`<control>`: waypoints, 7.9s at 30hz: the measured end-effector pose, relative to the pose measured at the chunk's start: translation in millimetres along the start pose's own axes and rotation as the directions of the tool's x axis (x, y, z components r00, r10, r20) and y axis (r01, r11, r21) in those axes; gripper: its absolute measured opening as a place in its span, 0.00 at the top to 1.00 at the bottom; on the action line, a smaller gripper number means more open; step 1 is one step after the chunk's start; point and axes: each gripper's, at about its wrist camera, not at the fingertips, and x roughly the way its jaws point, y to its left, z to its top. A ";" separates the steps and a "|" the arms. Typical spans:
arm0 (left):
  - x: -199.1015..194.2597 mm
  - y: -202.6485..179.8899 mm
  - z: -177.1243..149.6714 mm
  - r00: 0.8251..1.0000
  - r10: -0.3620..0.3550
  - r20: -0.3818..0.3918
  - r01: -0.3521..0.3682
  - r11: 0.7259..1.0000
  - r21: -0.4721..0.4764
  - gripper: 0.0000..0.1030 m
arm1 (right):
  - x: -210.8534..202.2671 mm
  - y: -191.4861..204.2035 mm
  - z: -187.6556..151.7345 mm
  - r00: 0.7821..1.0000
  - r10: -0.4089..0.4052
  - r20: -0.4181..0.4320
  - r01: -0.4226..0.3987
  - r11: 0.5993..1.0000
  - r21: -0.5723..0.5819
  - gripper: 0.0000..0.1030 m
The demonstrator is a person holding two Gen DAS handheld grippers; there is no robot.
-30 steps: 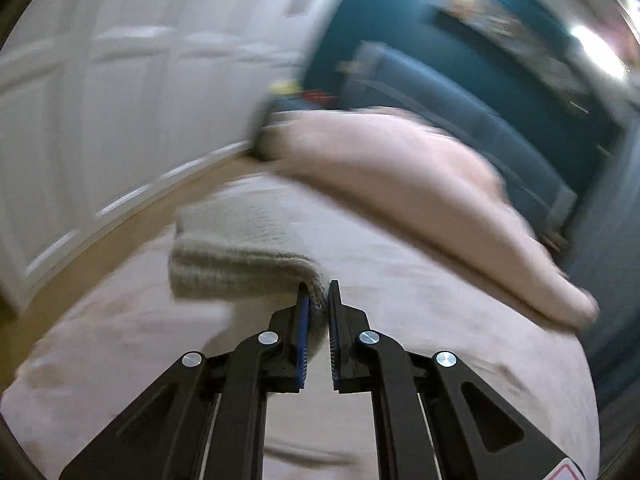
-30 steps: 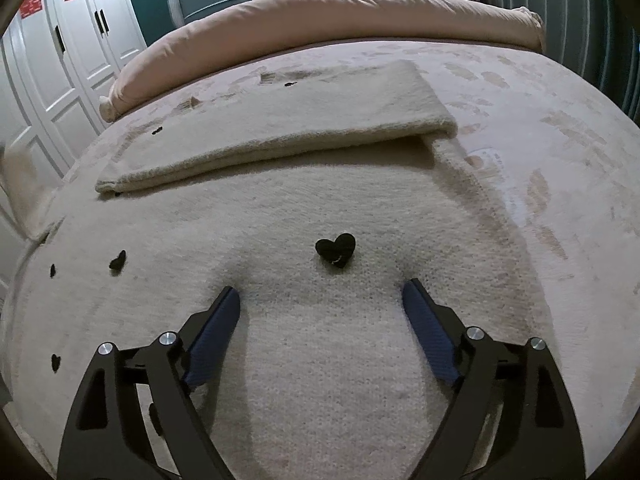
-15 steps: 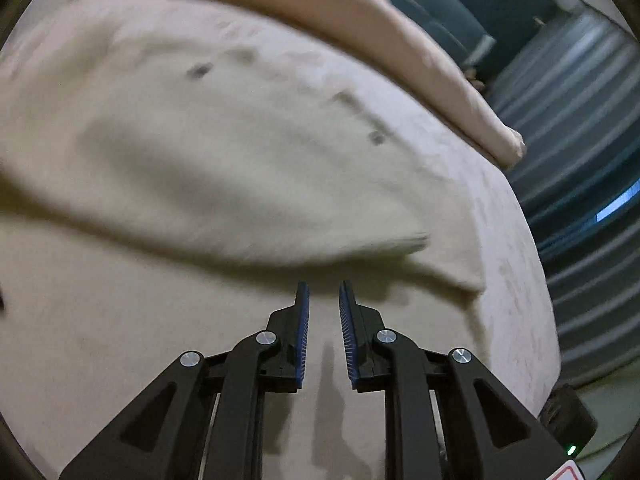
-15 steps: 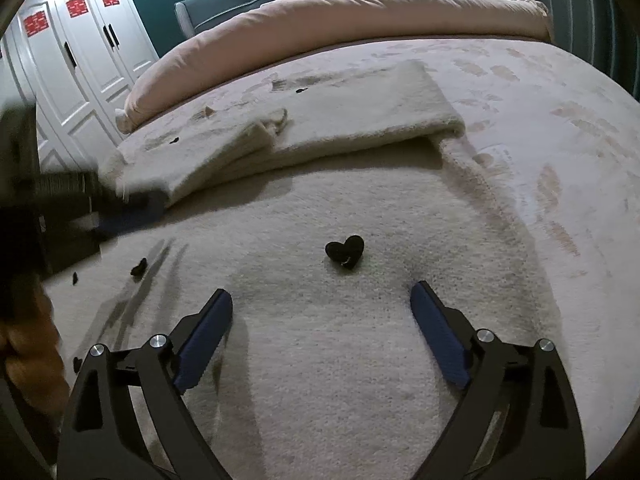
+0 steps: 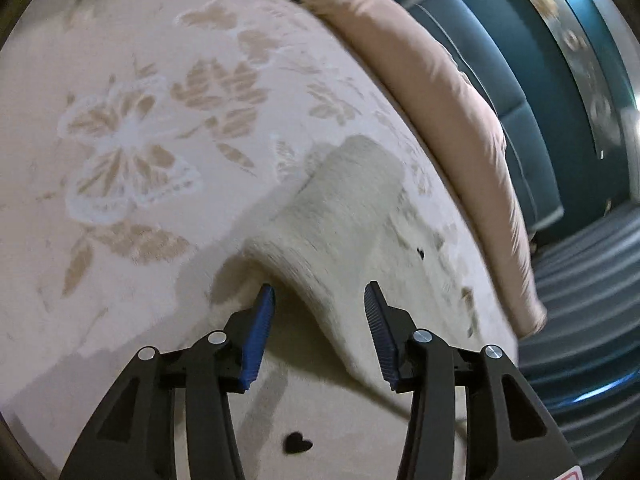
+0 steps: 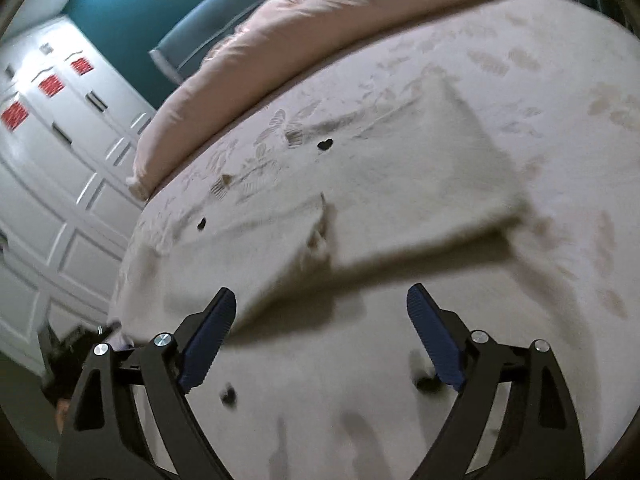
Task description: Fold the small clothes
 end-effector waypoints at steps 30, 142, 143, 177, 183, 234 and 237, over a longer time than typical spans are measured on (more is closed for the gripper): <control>54.7 -19.4 -32.5 0.994 0.082 0.072 -0.098 0.961 0.259 0.89 | 35.7 -34.6 28.8 0.989 -0.142 0.030 0.143 0.989 -0.042 0.88; -146.2 85.4 -159.1 0.985 0.081 -0.149 -0.064 0.992 0.113 0.18 | -162.8 -114.7 -169.0 0.984 -0.078 -0.160 0.093 0.992 0.086 0.32; -144.5 80.9 -161.1 0.986 0.086 -0.141 -0.068 0.989 0.129 0.16 | -158.8 -111.0 -169.6 0.984 -0.074 -0.161 0.088 0.993 0.084 0.32; -252.7 58.2 -225.1 0.931 0.105 -0.350 0.066 0.894 0.444 0.96 | -257.4 -68.9 -229.1 0.968 -0.153 -0.201 0.098 0.961 -0.260 0.97; -293.2 72.8 -252.5 0.900 0.143 -0.412 0.051 0.904 0.425 0.96 | -293.4 -68.6 -274.6 0.913 -0.179 -0.365 0.053 0.942 -0.331 0.97; -178.3 33.0 -140.3 0.959 0.091 -0.267 0.009 0.936 0.352 0.91 | -226.3 -111.6 -121.7 0.996 -0.066 -0.061 0.072 0.992 0.103 0.85; -199.8 68.8 -169.2 0.934 0.149 -0.326 -0.038 0.945 0.324 0.91 | -237.8 -125.0 -157.2 0.980 -0.133 -0.149 0.142 0.988 0.055 0.84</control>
